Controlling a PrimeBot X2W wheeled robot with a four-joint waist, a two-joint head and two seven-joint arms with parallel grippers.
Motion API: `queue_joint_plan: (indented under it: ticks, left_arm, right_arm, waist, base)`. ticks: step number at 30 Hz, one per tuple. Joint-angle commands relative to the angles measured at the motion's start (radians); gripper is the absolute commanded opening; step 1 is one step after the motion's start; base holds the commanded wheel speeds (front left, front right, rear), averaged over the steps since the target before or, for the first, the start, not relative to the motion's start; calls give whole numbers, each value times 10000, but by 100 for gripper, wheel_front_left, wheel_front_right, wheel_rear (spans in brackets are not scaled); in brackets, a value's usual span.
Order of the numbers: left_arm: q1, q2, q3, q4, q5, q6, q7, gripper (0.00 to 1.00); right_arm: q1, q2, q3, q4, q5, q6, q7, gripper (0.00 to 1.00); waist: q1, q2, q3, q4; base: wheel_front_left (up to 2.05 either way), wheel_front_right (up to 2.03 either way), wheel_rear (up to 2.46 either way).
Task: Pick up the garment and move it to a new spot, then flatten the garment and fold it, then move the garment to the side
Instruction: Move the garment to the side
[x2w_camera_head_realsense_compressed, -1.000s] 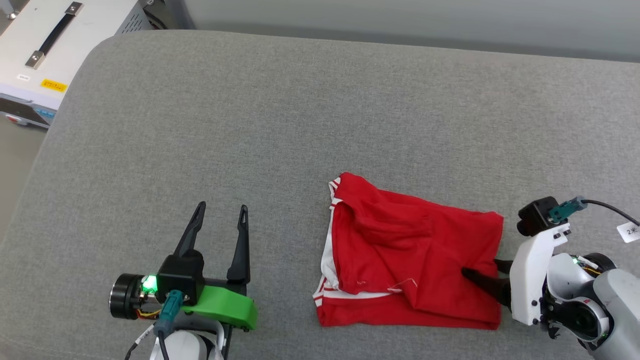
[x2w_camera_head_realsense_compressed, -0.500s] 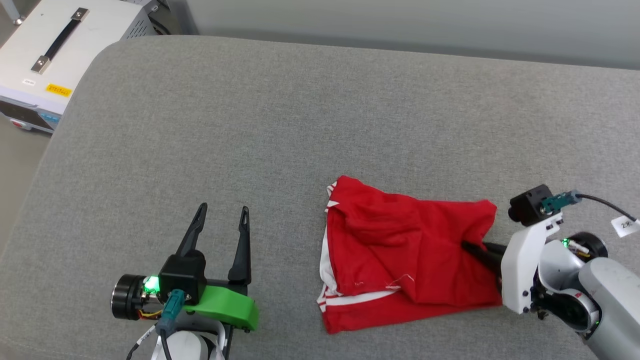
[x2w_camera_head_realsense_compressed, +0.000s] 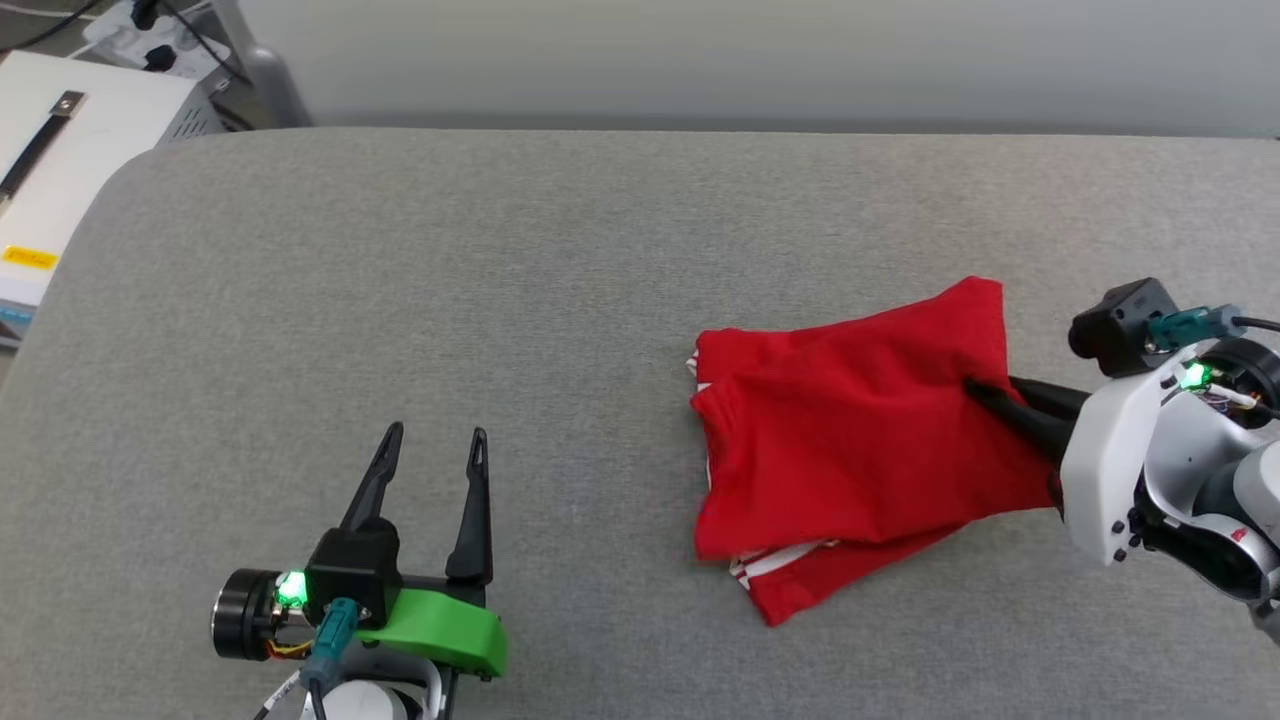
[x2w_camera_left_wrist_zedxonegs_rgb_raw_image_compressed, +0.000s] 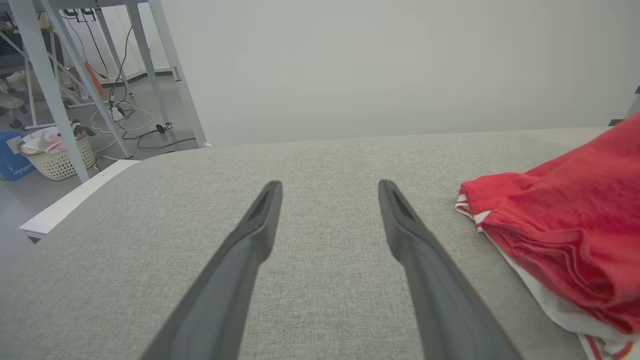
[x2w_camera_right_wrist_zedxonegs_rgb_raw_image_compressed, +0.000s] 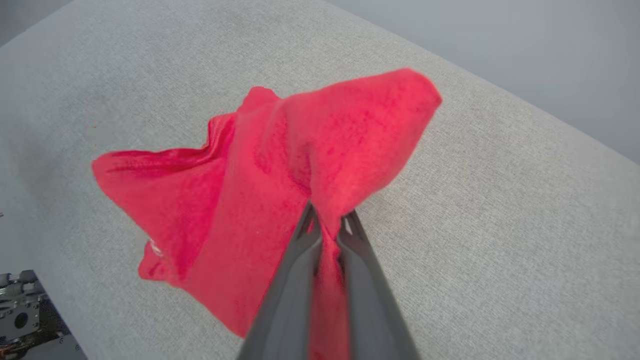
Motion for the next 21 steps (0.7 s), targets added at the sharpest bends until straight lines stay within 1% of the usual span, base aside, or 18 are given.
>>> queue_joint_plan:
  ticks: [1, 6, 11, 15, 18, 21]
  left_arm:
    - [77, -25, 44, -81, 20, 31, -57, 100]
    - [-82, 44, 106, -239, 93, 15, -57, 100]
    - [-334, 170, 149, -442, 198, 9, -57, 100]
    - [-541, 349, 247, -623, 261, 17, -57, 100]
    - [-726, 504, 320, -786, 317, 30, -57, 100]
    - [-946, 649, 318, -922, 384, 3, -57, 100]
  right_arm:
    - [-194, -173, -72, -108, -45, -6, 36, 0]
    - [-327, -624, -484, -209, 21, -6, 49, 0]
    - [-474, -1049, -1048, 56, -26, -6, 66, 0]
    - [-814, -1430, -1404, 678, -198, -6, 107, 0]
    - [-1253, -1763, -1412, 1334, -645, -6, 131, 0]
    - [-1587, -1828, -1597, 2171, -750, -6, 151, 0]
  waist:
    - [-1, 0, 95, -653]
    - [-1, 0, 502, -1442]
    - [-1, 0, 1089, -1932]
    - [-1, 0, 1674, -2255]
    - [-1, 0, 2186, -2449]
    - [-1, 0, 2629, -2543]
  base:
    - [0, 0, 0]
    - [0, 0, 0]
    - [0, 0, 0]
    - [0, 0, 0]
    - [0, 0, 0]
    - [0, 0, 0]
